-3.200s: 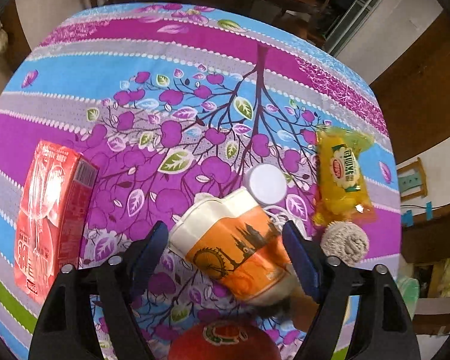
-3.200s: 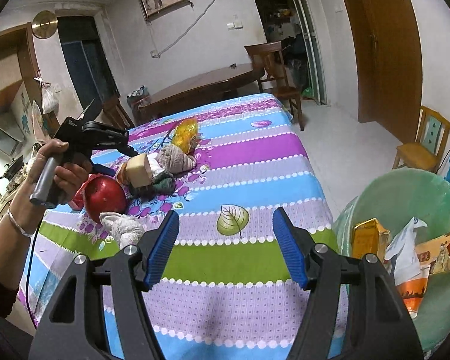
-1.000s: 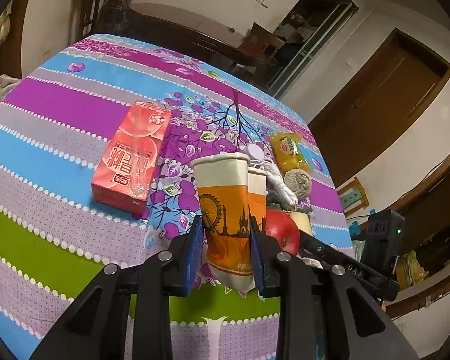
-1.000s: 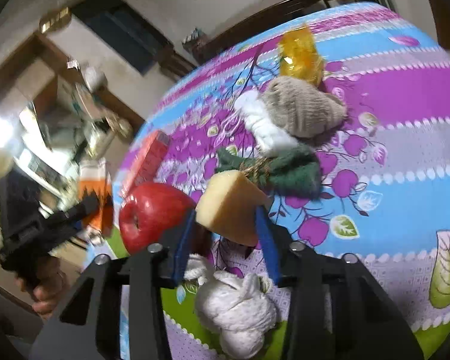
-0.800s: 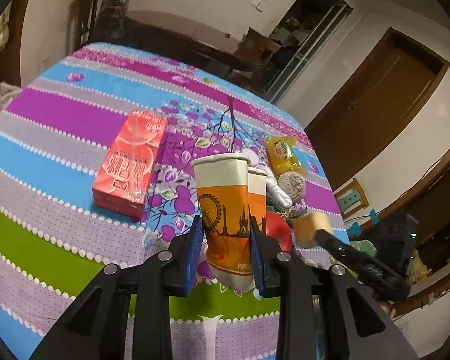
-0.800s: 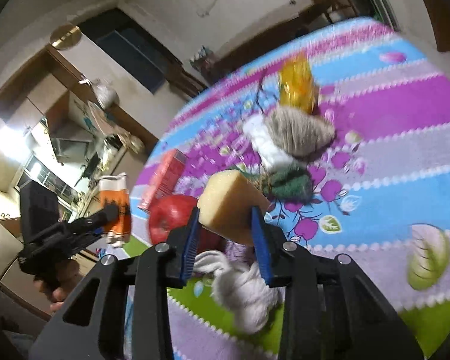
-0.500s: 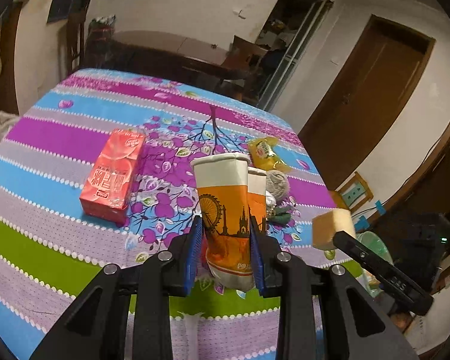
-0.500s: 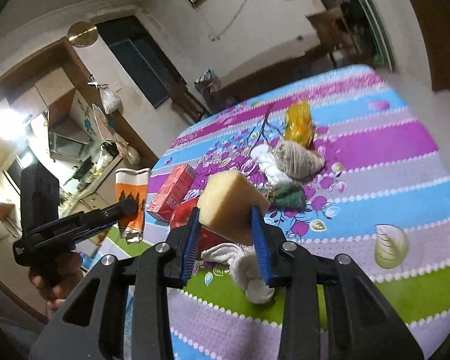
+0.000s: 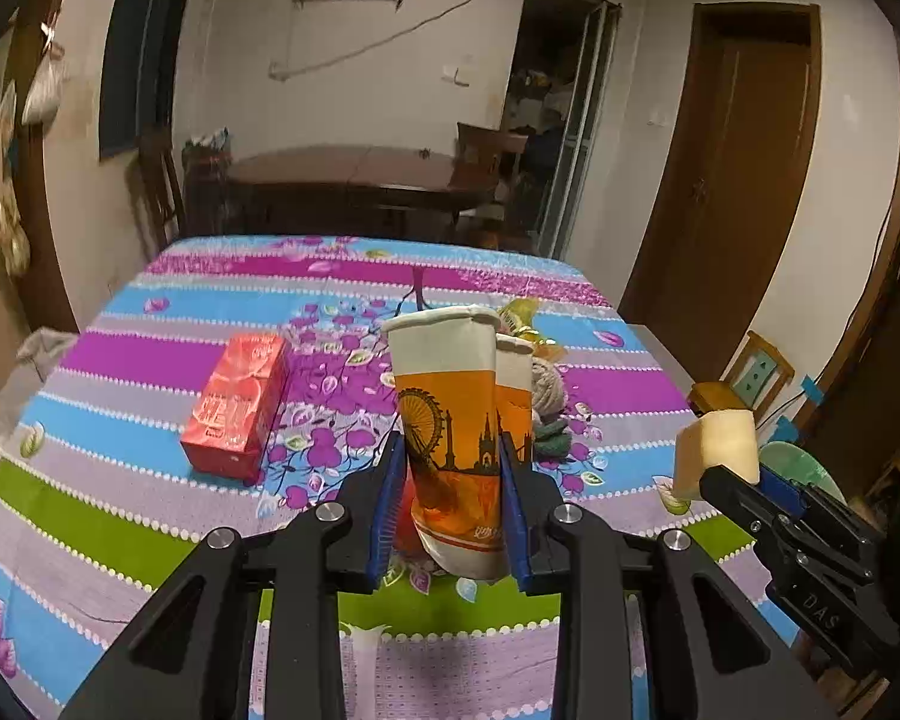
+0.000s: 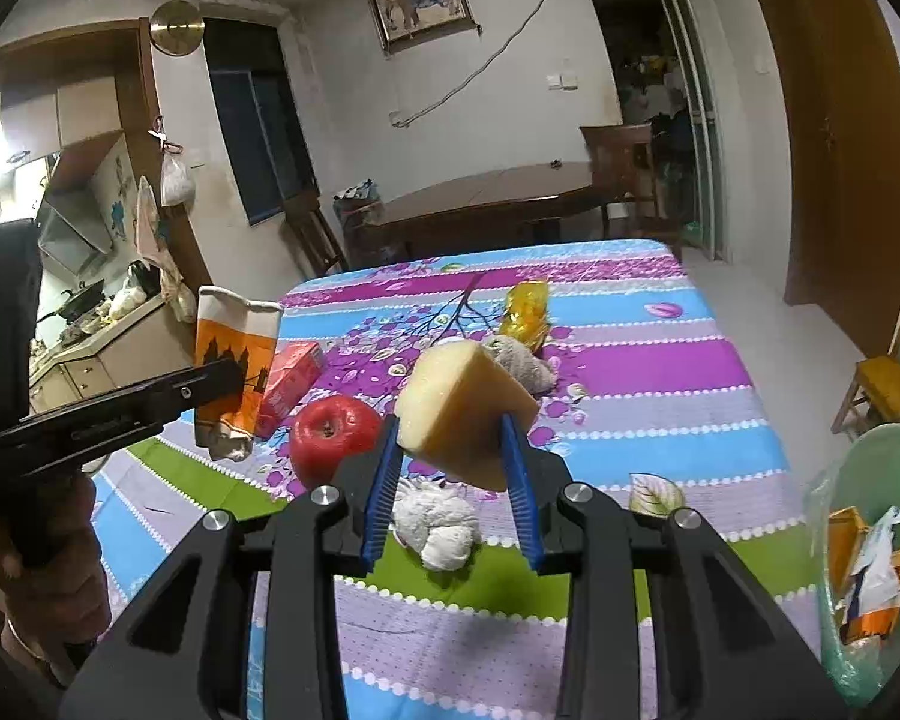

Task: Collect trash
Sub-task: 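Lift the sponge block and paper cup off the table, then carry the paper cup and sponge block over the green bin with both grippers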

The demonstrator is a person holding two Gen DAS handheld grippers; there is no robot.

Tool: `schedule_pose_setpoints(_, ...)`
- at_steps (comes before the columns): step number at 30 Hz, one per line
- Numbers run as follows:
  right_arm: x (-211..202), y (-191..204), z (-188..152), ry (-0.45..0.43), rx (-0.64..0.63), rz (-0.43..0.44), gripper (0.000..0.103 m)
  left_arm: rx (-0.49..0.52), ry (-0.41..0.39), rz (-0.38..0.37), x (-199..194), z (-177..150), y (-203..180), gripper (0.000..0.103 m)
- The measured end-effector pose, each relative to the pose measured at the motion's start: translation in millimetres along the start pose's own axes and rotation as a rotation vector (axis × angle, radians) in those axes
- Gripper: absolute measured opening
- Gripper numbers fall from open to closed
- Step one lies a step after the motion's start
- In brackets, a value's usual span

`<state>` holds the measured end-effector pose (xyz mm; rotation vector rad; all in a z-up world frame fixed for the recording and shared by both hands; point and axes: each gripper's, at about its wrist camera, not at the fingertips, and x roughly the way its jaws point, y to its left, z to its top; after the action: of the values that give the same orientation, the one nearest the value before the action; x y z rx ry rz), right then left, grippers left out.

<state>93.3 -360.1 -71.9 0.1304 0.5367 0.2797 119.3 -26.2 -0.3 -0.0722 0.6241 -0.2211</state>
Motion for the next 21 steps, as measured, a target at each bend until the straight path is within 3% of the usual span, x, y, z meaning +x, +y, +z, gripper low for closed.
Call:
schedule_pose_setpoints(12,-18.6,-1.6,-2.1,-0.041,-0.013,-0.032,0.032,0.114,-0.048,0.058,-2.1,-6.4,-46.3,0.031)
schedule_pose_setpoints(21,-41.4,-23.7,-1.4,-0.085,0.009,-0.094,0.032,0.203,-0.058,0.052,8.7,-5.0,-91.1,0.031)
